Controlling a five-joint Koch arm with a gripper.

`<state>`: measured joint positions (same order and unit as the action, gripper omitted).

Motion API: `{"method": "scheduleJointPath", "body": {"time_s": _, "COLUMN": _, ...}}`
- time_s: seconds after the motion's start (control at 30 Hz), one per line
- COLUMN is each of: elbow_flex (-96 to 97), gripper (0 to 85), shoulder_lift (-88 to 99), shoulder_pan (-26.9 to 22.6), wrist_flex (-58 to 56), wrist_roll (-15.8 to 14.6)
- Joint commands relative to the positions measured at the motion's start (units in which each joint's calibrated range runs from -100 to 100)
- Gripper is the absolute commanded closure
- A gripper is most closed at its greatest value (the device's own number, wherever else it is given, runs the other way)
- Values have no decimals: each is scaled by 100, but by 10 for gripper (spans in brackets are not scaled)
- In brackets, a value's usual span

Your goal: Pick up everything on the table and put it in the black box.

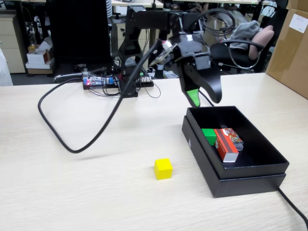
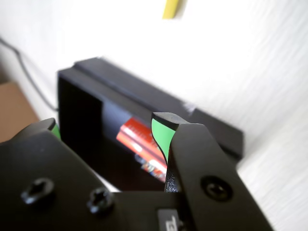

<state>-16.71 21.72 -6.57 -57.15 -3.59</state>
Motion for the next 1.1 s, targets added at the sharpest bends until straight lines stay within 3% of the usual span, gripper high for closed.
{"method": "scheduleJointPath", "body": {"time_s": 0.0, "elbow_flex": 39, "gripper": 447, "shoulder_lift": 473, "shoulder_pan": 264, "wrist_flex": 104, "wrist_roll": 132}}
{"method": "scheduleJointPath", "body": {"time_s": 0.4, "elbow_flex": -124, "gripper": 424, "shoulder_lift": -1340, "shoulder_pan": 801, "wrist_flex": 389, "wrist_roll": 239}}
{"method": "scheduleJointPath", "body": {"time_s": 1.07, "elbow_flex": -1556, "gripper": 426, "shoulder_lift": -3337, "shoulder_pan": 786, "wrist_flex": 398, "wrist_roll": 195}}
